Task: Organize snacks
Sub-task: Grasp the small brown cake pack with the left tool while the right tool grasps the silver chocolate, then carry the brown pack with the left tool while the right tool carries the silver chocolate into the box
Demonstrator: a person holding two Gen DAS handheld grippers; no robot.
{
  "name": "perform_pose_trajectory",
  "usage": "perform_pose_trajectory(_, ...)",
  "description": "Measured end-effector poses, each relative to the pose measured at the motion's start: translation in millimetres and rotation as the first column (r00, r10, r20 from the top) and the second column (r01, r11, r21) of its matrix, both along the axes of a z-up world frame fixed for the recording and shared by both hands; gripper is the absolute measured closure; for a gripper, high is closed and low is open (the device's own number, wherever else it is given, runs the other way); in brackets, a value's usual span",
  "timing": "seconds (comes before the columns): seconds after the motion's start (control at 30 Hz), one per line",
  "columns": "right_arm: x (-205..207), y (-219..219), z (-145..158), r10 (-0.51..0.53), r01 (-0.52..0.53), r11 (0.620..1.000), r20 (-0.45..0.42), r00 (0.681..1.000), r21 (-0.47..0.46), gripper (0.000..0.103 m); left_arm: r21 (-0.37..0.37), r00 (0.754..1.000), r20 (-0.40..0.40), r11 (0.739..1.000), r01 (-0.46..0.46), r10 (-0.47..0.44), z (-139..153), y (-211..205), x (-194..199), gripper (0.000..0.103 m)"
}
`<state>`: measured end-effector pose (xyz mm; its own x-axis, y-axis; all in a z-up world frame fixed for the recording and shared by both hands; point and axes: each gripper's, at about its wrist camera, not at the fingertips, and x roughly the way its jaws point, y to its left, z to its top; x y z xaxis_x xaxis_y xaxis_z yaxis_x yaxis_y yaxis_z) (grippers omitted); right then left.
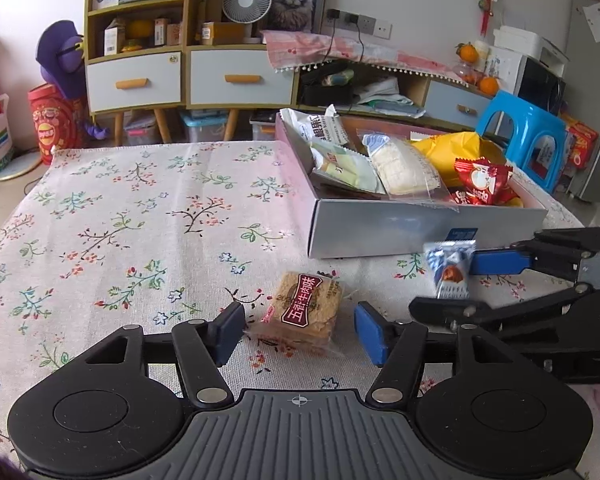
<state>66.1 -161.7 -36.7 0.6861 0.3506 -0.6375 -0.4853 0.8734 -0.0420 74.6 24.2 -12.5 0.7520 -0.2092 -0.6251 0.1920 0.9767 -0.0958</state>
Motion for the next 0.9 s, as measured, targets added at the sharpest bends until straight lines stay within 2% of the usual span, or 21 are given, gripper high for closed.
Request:
perform_pose_trajectory(0.03,-0.2,-0.1,0.7,0.001,-0.001,1.000,0.001,1.000,0.005,0.060,0.006,1.000,0.002,1.000,0.005,-0.005,-0.1,-1.1,-0.9,0.045)
perform_pose_trajectory(0.1,0.1,-1.3,2.4,0.002,-0.002,1.000,-0.004,1.000,0.015,0.075,0.028,1.000,0.006,1.000,0.013,-0.013,0.6,-4.1,-2.0,0.050)
perform_pose_trajectory(0.13,-1.6,-1.4,3.0,0.002,-0.002,1.000,-0.006,1.000,0.024,0.079,0.038,1.000,0.007,0.999,0.018,-0.018,1.1,-5.5,-2.7,0.058)
perform_pose_trajectory(0.2,-0.2,-3.6,5.1,-0.003,0.003,0.999,-0.016,1.000,0.034,0.097,0.046,1.000,0.007,0.999,0.021,-0.022,2.7,-6.9,-3.4,0.060)
perform_pose_trajectory(0.23,0.2,-5.0,6.1,-0.005,0.006,0.999,-0.020,1.000,0.042,0.100,0.045,1.000,0.006,0.999,0.021,-0.022,3.6,-7.3,-3.7,0.061)
perform_pose_trajectory(0.47,-2.1,-10.4,10.5,0.001,0.000,0.998,-0.023,1.000,0.068,0.101,0.031,1.000,0.000,0.999,0.017,-0.017,8.7,-9.3,-6.7,0.061)
perform_pose_trajectory(0.9,-16.9,-21.3,33.7,0.010,-0.011,0.990,0.012,1.000,0.139,0.101,-0.046,0.999,0.037,0.999,0.000,0.001,31.3,-3.1,-11.1,0.061)
